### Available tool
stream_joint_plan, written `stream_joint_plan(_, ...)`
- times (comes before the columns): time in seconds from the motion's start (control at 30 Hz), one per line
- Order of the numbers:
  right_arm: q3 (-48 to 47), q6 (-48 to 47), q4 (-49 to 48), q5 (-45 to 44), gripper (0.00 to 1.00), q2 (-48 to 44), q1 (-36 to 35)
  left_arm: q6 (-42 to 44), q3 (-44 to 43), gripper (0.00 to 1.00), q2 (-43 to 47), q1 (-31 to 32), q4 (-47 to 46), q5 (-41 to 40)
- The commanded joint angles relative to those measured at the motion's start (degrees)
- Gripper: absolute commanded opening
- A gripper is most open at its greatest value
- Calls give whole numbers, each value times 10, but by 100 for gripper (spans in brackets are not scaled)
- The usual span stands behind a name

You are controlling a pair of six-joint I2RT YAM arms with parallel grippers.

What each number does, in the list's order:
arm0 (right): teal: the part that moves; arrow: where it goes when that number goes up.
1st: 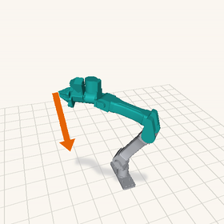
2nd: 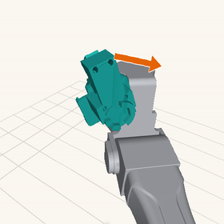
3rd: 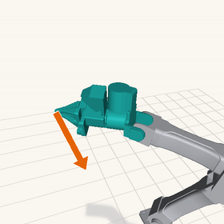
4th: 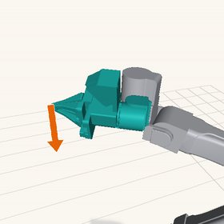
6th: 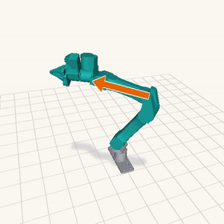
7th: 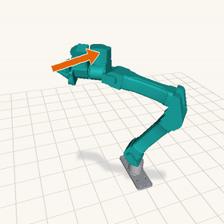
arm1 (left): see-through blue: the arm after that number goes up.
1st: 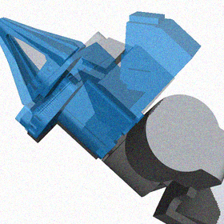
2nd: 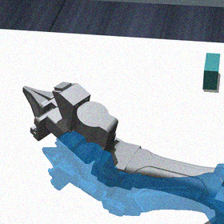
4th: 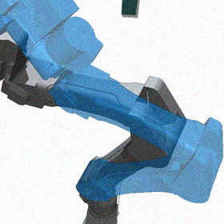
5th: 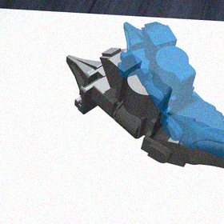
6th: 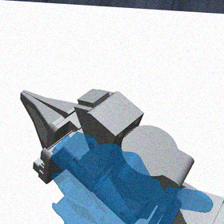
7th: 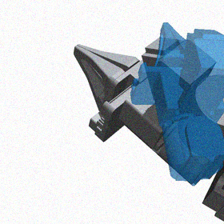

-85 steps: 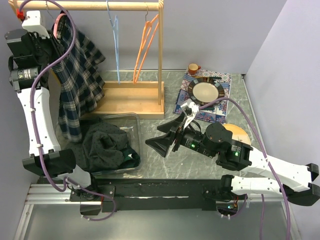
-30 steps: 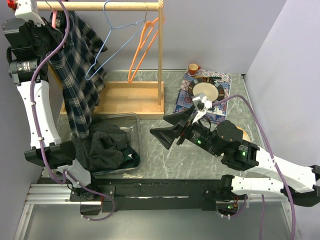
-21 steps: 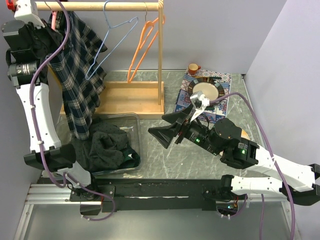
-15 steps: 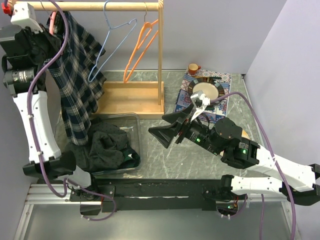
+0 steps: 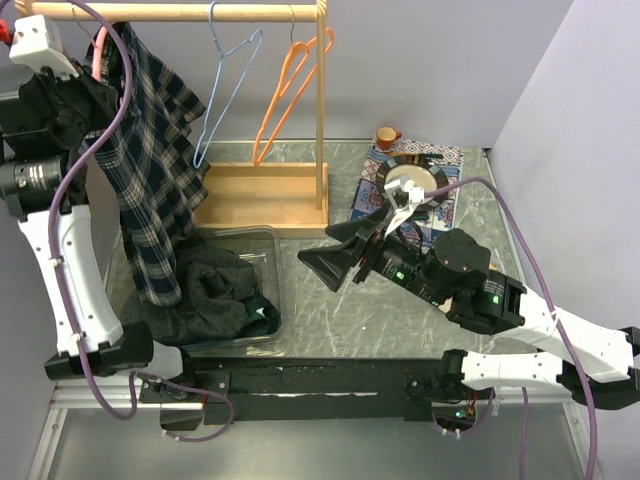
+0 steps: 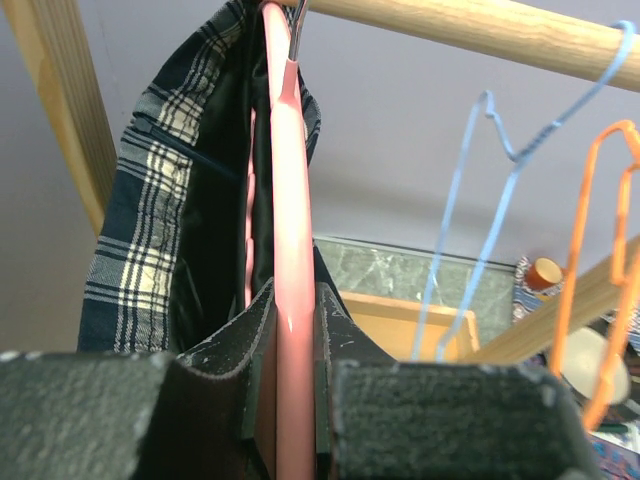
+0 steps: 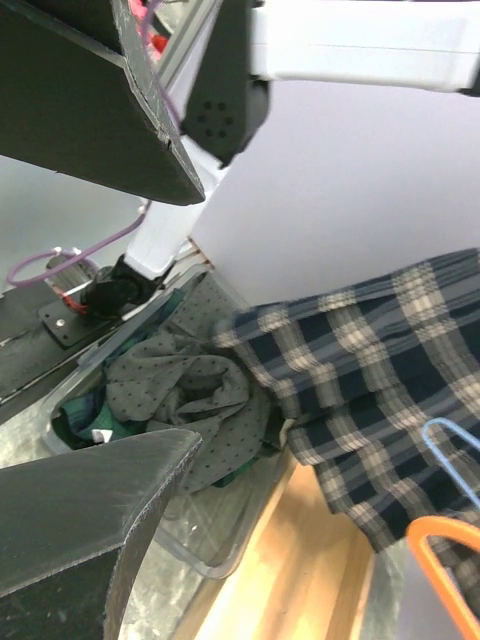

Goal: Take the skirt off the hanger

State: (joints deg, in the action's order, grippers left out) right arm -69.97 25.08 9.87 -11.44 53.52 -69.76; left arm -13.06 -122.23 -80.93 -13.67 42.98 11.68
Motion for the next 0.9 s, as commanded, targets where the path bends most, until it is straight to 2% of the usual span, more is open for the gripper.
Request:
stream_joint_plan(0.0, -61, -1, 8, -1, 100, 24, 0, -26, -37, 1, 73, 2, -154, 4)
stream_joint_plan(0.5, -161, 22, 11, 42, 99, 134, -6, -104, -13, 1, 182, 1, -169, 11)
stream_joint_plan(0.67, -241, 29, 32, 17, 98, 202, -48, -136, 43, 1, 245, 2, -151, 8)
stream_joint_plan(0.77, -285, 3, 34, -16, 98, 243, -85, -155, 42, 1, 260, 2, -128, -11)
stream_joint_plan(0.87, -353, -18, 58, -31, 98, 297, -104, -190, 27, 1, 261, 2, -115, 3)
